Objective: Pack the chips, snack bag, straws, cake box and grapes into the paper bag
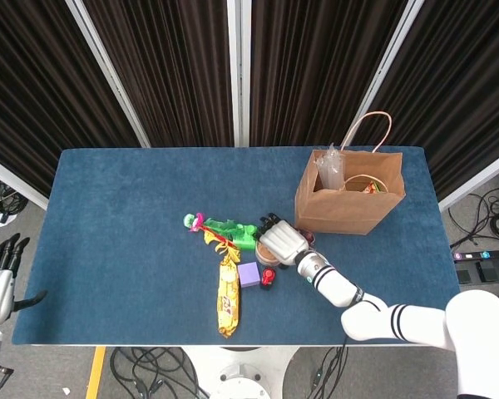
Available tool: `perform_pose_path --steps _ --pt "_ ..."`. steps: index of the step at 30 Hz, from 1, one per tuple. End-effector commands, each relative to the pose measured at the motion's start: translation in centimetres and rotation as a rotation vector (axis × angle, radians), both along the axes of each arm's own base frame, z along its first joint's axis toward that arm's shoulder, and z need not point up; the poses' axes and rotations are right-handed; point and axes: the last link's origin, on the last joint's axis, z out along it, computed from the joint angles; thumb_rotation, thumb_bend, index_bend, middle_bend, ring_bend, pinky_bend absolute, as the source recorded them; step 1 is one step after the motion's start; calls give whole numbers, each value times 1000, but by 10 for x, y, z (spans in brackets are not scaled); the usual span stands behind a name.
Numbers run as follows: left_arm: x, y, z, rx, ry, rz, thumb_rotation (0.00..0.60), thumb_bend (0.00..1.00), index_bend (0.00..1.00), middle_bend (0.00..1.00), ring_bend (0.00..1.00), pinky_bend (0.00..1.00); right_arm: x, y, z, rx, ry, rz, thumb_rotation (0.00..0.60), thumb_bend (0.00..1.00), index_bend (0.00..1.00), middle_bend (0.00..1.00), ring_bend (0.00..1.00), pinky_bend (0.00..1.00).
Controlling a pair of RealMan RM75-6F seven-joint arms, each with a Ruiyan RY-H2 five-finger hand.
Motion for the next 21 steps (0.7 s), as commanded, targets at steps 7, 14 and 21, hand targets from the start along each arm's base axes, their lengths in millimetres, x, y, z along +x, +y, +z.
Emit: perform_pose_path --steps 7,14,21 --pt "-2 0 -1 -2 0 4 600 88 45 9 0 117 -2 -3 -2 -18 16 -3 600 6 381 302 151 177" --pt "-3 -1 0 2 -2 10 600 88 45 9 0 117 -2 -2 -4 -32 17 4 600 65 460 329 204 232" --pt "-1 0 0 1 -4 3 600 88 45 9 0 117 6 -4 8 -67 -11 24 600 102 513 365 249 288"
